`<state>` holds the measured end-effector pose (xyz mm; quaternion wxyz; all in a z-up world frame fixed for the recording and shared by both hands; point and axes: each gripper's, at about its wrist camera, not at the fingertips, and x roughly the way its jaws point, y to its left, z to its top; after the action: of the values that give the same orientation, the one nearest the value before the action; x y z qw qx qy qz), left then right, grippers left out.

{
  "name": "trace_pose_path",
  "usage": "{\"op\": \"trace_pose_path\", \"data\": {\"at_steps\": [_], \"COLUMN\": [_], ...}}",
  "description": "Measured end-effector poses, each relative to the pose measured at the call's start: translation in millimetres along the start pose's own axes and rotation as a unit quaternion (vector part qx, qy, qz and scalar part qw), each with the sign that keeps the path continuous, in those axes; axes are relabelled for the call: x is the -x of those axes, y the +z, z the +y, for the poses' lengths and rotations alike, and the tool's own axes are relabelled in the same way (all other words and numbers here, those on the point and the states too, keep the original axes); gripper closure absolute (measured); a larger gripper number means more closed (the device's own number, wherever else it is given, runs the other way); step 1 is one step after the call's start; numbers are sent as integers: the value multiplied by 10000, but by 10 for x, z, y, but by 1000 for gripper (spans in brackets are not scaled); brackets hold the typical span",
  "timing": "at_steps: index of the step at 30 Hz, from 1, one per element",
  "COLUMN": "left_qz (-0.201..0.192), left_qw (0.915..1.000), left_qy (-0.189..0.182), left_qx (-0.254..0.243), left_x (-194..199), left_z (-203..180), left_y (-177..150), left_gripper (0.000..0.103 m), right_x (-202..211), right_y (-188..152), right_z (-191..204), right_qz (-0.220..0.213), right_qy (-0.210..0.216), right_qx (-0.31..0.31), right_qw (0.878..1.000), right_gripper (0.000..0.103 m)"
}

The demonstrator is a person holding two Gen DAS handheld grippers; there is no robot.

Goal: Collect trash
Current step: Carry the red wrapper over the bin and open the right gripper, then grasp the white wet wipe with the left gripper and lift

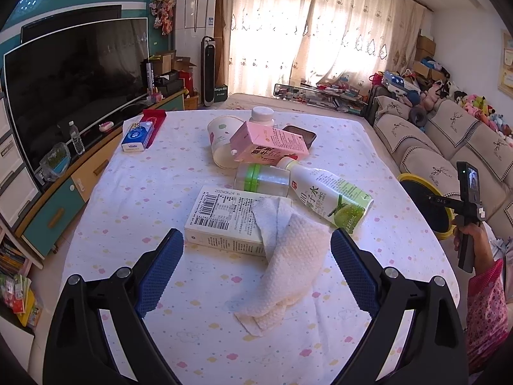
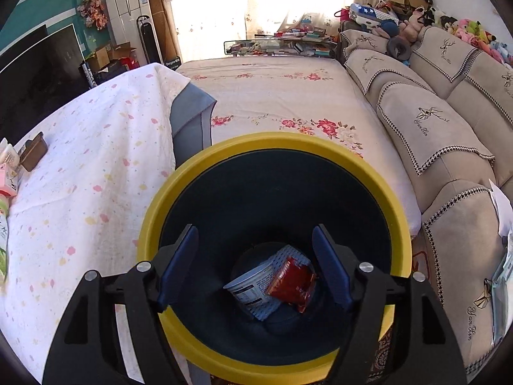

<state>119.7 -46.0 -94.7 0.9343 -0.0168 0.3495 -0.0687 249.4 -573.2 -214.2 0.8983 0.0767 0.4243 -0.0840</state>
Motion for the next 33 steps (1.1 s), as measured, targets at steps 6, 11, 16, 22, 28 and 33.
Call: {"op": "trace_pose_path", "data": {"at_steps": [6,11,16,22,28,33], "left_qz": [107,257,439,782,968,1091], "left_qw": [9999,9995,9983,9955,9937,9923], "left_qy": [-75,-110,-135,-100,-111,-191], "left_qx": [-82,-147,-360,-528,-550,-553], "left_x": [-73,-220,-447,-736,-891,-959], "left_z": [-44,-77,-181,-263,-279,-288], "left_y": [-42,-91,-139,-200,-245,-286], "left_gripper": [11,11,11,13,24,39], "right_x": [369,639,795,873,840,824], "right_y": [-159,-295,-407,-517,-550,-577], "right_z": [123,273,378,492,552,563], "right_qz": [-352,-593,-716,-723,-656,-613], "right_qy": [234,337,447,589,662,696], "right_qx": [-56,26,83,158,134,117], "right_qw": [9991,9977,9964,9955,9956,9956], "right_gripper": [30,30,29,28,28,28]}}
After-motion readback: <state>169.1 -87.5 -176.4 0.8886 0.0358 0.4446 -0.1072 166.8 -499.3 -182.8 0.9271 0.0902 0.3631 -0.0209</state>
